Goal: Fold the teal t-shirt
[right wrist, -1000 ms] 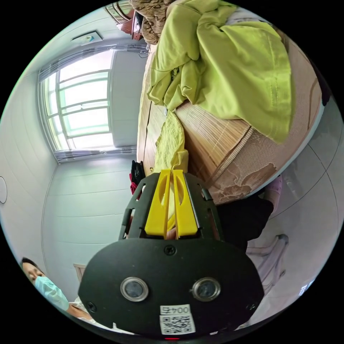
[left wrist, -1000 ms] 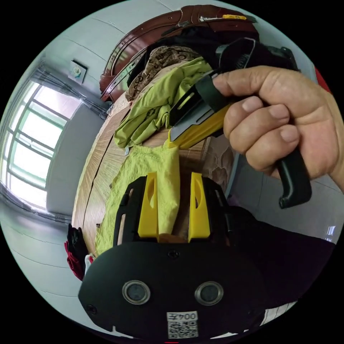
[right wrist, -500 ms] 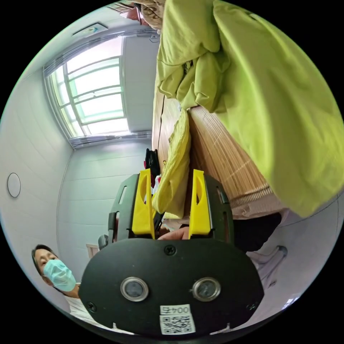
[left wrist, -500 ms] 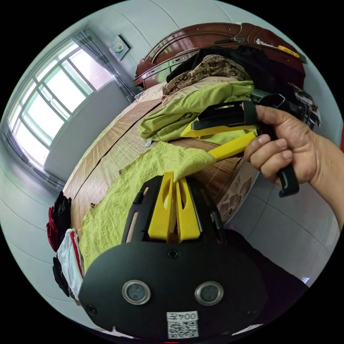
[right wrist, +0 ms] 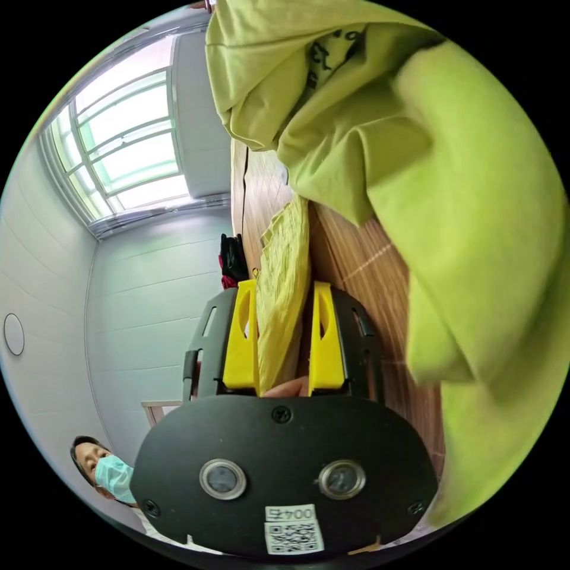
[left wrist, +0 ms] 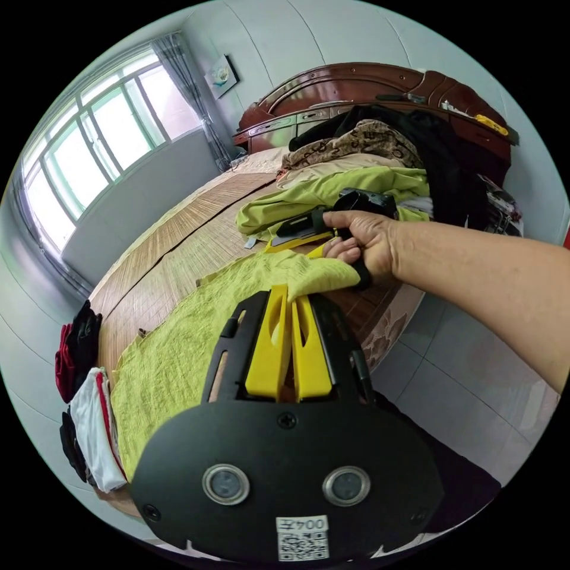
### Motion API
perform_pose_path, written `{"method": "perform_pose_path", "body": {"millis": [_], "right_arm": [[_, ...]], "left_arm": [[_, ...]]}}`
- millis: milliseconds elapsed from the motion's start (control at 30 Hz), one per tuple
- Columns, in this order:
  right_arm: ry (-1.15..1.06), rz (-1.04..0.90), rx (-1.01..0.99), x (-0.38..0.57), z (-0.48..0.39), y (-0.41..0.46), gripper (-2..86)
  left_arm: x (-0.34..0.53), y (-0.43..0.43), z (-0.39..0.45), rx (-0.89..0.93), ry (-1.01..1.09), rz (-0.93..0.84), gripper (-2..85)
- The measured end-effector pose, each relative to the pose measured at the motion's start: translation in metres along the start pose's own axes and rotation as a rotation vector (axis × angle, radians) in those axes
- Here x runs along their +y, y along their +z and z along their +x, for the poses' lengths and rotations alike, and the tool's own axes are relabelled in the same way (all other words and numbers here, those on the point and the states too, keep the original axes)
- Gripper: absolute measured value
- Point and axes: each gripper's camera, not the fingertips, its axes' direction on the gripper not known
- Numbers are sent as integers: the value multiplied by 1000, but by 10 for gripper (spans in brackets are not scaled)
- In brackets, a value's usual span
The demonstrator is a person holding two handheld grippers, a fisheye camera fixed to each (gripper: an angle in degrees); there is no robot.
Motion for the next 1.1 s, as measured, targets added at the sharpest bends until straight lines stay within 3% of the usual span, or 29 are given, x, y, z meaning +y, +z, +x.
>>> {"method": "perform_pose_path", "body": {"millis": [333,700,1100], "right_arm": [[-82,-45,48,-55,-23,75,15],[-265,-43,212,-23,-160,169,-3],[-442,-138,501,40,-303,390,-4]], "left_arm": [[68,41,-21,50,-103,24,-3],[212,66,-122,203,-491,142,1],[440,123,-244,470,-927,282,1]]}}
